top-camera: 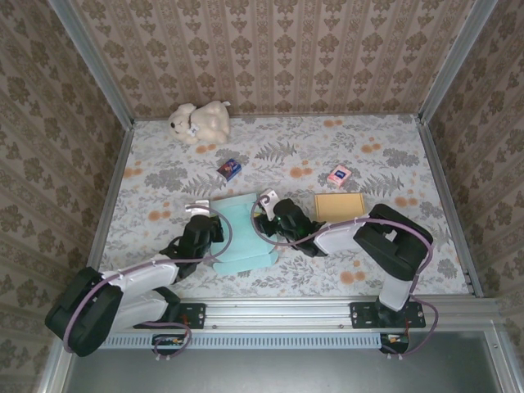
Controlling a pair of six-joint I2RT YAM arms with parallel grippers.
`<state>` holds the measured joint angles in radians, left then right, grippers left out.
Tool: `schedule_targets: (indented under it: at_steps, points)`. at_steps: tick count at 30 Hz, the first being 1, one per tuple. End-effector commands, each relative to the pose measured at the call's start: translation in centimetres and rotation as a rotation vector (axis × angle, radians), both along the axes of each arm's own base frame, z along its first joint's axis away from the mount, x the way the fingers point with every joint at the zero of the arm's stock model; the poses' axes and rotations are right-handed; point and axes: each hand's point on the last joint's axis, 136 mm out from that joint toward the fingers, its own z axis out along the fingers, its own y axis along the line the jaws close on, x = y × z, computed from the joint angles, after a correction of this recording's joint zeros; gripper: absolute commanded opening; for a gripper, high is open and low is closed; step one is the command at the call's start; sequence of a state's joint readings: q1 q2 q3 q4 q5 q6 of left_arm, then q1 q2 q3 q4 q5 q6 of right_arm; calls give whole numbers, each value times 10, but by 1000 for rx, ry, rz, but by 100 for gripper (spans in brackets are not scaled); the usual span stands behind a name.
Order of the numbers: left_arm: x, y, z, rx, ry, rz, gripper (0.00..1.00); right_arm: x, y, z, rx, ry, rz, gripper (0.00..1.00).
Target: Fold the paper box
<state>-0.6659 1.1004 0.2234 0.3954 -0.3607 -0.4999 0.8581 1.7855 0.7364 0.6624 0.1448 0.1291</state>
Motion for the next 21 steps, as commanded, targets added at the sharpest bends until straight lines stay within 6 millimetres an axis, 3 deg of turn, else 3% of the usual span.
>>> schedule_targets:
  at_steps: [1,7,13,21]
  points:
    - [2,-16,14,-80,-10,-9,0,7,13,19,32,-79,-28,40]
    - [-3,-16,15,-130,15,37,0,9,14,15,-43,-125,-66,36]
    - [-9,2,15,-189,93,196,0,17,-1,18,-95,-165,-176,24]
    - [-26,13,31,-260,169,382,0,29,-43,24,-255,-246,-433,20]
